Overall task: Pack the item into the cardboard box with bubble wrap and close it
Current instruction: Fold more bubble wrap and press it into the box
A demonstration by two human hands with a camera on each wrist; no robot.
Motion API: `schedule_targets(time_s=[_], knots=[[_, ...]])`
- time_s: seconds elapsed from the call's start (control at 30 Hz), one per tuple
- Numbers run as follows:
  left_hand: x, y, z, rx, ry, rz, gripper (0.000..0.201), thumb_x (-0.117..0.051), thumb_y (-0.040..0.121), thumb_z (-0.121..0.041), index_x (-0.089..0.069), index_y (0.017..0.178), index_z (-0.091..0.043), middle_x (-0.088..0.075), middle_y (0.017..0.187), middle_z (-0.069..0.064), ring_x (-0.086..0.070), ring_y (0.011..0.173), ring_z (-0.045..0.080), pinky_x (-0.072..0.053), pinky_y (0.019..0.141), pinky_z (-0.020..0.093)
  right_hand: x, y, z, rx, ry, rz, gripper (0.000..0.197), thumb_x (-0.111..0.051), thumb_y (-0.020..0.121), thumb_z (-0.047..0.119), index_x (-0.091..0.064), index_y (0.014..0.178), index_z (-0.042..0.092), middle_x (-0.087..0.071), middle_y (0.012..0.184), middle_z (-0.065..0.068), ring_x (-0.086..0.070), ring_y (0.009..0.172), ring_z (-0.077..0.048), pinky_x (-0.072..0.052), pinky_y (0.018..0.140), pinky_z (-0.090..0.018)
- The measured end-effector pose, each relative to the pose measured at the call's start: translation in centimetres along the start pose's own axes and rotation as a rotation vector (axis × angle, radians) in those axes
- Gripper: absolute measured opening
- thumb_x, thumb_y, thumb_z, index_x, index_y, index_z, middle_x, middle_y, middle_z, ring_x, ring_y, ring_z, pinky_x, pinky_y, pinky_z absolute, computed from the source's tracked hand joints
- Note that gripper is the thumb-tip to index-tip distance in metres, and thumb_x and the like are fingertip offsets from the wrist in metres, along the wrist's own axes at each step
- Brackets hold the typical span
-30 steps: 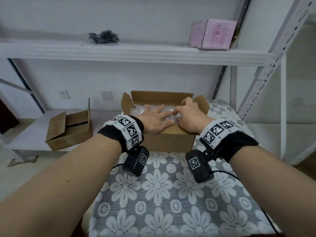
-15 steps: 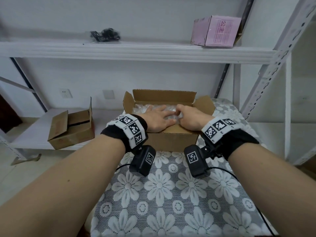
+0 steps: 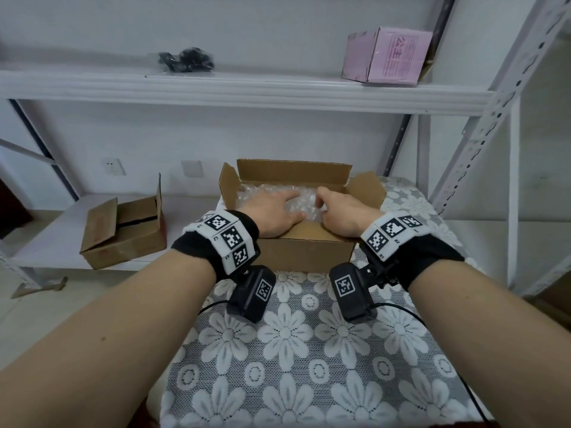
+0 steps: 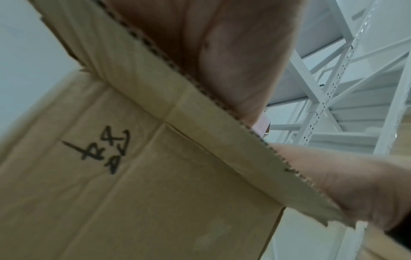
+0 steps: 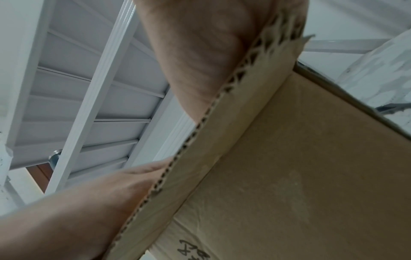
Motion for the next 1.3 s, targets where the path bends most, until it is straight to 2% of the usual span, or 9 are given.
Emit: schedule_targets(time_s=[0.1, 0.27, 0.43, 0.57, 0.67, 0.9, 1.07, 1.2, 1.3], knots=[[1.1, -0.6, 0.3, -0.052, 0.042, -0.145, 0.058, -0.042, 0.096, -0.048, -0.027, 0.149, -0.030, -0.009, 0.161, 0.007, -0.009, 0.148, 0.026, -0.012, 0.118, 0.041, -0.2, 0.3, 0.1, -0.010, -0.004, 0.007, 0.025, -0.043, 0.092, 0.008, -0.043, 0.115, 0.018, -0.052, 0.104, -0.005, -0.052, 0.094, -0.023, -0.041, 0.075, -0.033], [-0.3, -0.2, 1.6, 0.027, -0.041, 0.030, 0.057, -0.038, 0.097, -0.052, -0.020, 0.150, -0.038, -0.002, 0.162, 0.007, -0.014, 0.147, 0.031, -0.014, 0.119, 0.045, -0.4, 0.2, 0.0, -0.025, -0.004, 0.001, 0.023, -0.040, 0.091, 0.007, -0.039, 0.111, 0.020, -0.053, 0.102, -0.007, -0.053, 0.092, -0.025, -0.040, 0.073, -0.034], [0.1, -0.1, 0.9, 0.005, 0.050, -0.063, 0.057, -0.035, 0.096, -0.054, -0.023, 0.149, -0.038, -0.001, 0.161, 0.012, -0.014, 0.146, 0.035, -0.018, 0.118, 0.046, -0.5, 0.3, -0.2, -0.033, 0.000, 0.006, 0.025, -0.040, 0.091, 0.009, -0.039, 0.114, 0.019, -0.051, 0.103, -0.007, -0.052, 0.093, -0.026, -0.041, 0.075, -0.035], [-0.4, -0.5, 1.6, 0.012, 0.094, -0.056, 0.060, -0.026, 0.097, -0.057, -0.012, 0.151, -0.038, 0.010, 0.159, 0.018, 0.009, 0.147, 0.035, -0.003, 0.119, 0.048, -0.7, 0.4, -0.1, -0.035, 0.003, 0.004, 0.026, -0.039, 0.091, 0.008, -0.038, 0.115, 0.018, -0.053, 0.103, -0.009, -0.054, 0.093, -0.027, -0.042, 0.075, -0.036], [-0.5, -0.6, 2.1, 0.083, 0.072, -0.005, 0.064, -0.026, 0.094, -0.062, -0.006, 0.151, -0.041, 0.014, 0.158, 0.021, 0.015, 0.144, 0.041, 0.002, 0.117, 0.050, -0.6, 0.3, -0.1, -0.036, 0.002, -0.001, 0.024, -0.039, 0.092, 0.009, -0.039, 0.114, 0.018, -0.055, 0.105, -0.010, -0.054, 0.094, -0.027, -0.043, 0.075, -0.037], [-0.5, -0.7, 2.4, 0.110, -0.001, 0.090, 0.072, -0.032, 0.090, -0.068, -0.006, 0.151, -0.042, 0.010, 0.159, 0.019, 0.004, 0.146, 0.040, -0.008, 0.119, 0.052, -0.6, 0.4, -0.2, -0.038, -0.007, -0.002, 0.022, -0.039, 0.092, 0.008, -0.038, 0.113, 0.018, -0.055, 0.106, -0.010, -0.053, 0.094, -0.027, -0.041, 0.075, -0.036], [-0.9, 0.1, 2.1, 0.065, 0.052, 0.157, 0.073, -0.030, 0.090, -0.069, -0.006, 0.152, -0.038, -0.013, 0.161, 0.007, -0.018, 0.146, 0.031, -0.018, 0.117, 0.040, -0.6, 0.5, -0.2, -0.040, 0.002, 0.013, 0.024, -0.042, 0.091, 0.008, -0.037, 0.112, 0.018, -0.054, 0.106, -0.009, -0.054, 0.095, -0.026, -0.042, 0.074, -0.036], [-1.5, 0.6, 2.2, 0.068, 0.052, 0.242, 0.073, -0.027, 0.092, -0.068, -0.004, 0.152, -0.035, -0.009, 0.162, 0.001, -0.013, 0.147, 0.027, -0.012, 0.119, 0.042, -0.4, 0.7, -0.3, -0.039, 0.019, 0.028, 0.025, -0.045, 0.090, 0.008, -0.037, 0.112, 0.019, -0.055, 0.106, -0.009, -0.056, 0.092, -0.025, -0.044, 0.070, -0.035], [-1.1, 0.2, 1.9, 0.047, 0.040, 0.237, 0.069, -0.027, 0.096, -0.060, -0.005, 0.153, -0.030, -0.010, 0.162, 0.003, -0.013, 0.147, 0.026, -0.012, 0.120, 0.042, -0.2, 0.7, -0.4, -0.030, 0.016, 0.018, 0.027, -0.046, 0.090, 0.007, -0.039, 0.114, 0.019, -0.056, 0.109, -0.009, -0.055, 0.093, -0.024, -0.044, 0.072, -0.034]])
Point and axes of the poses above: each hand's wrist, its own y-axis towards the middle knuckle, its own x-axis out of the back of the hand, z = x × y, the point moved 9 cm from there along y, towards the middle knuckle
